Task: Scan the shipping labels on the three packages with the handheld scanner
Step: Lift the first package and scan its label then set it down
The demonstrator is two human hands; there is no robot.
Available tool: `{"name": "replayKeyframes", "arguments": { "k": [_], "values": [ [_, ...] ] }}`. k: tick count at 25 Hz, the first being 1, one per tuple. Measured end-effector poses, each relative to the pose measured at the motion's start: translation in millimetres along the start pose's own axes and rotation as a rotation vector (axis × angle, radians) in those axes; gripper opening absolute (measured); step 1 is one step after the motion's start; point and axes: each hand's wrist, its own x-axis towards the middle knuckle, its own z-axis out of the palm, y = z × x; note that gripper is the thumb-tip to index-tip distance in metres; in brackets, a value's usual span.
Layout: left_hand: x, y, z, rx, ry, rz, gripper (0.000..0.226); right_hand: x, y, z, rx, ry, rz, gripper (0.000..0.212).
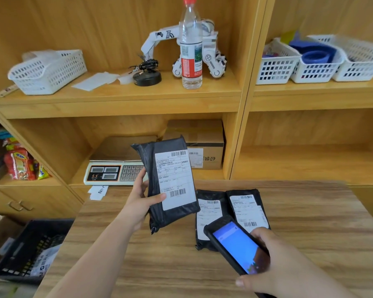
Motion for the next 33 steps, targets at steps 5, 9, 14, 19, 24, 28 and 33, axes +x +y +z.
{"name": "replayKeyframes", "arguments": {
  "k": [5, 9, 14, 19, 24, 28, 33],
  "values": [
    [2.5, 10.6, 7.5, -0.009, 0.000, 0.022, 0.102, 0.3, 5.6, -7.2, -0.012, 0.013, -0.017, 0.092],
    [4.4, 12.1, 12.5, 0.005, 0.011, 0.026, 0.101, -0.3, 5.5, -10.4, -0.020, 0.032, -0.023, 0.095],
    [7.4, 9.7, 16.0, 0.010, 0.016, 0.029, 0.100, -2.5, 1.6, -11.9, -0.038, 0.061, -0.030, 0.088],
    [7.1, 9.5, 18.2, 0.001, 0.019, 0.025, 0.099, -4.8, 0.4, -14.2, -0.036, 0.068, -0.028, 0.091],
    [6.3, 8.3, 19.7, -0.031, 0.029, 0.011, 0.098, -6.4, 2.0, -14.2, -0.054, 0.060, -0.036, 0.084],
    [6.2, 0.3, 15.5, -0.069, 0.042, -0.035, 0.098, -2.3, 13.7, -10.9, -0.034, 0.067, -0.045, 0.097],
    [5.8, -15.7, 10.7, -0.081, 0.087, -0.121, 0.089, 10.1, 36.3, -0.7, 0.007, 0.053, -0.067, 0.094]
  ]
}}
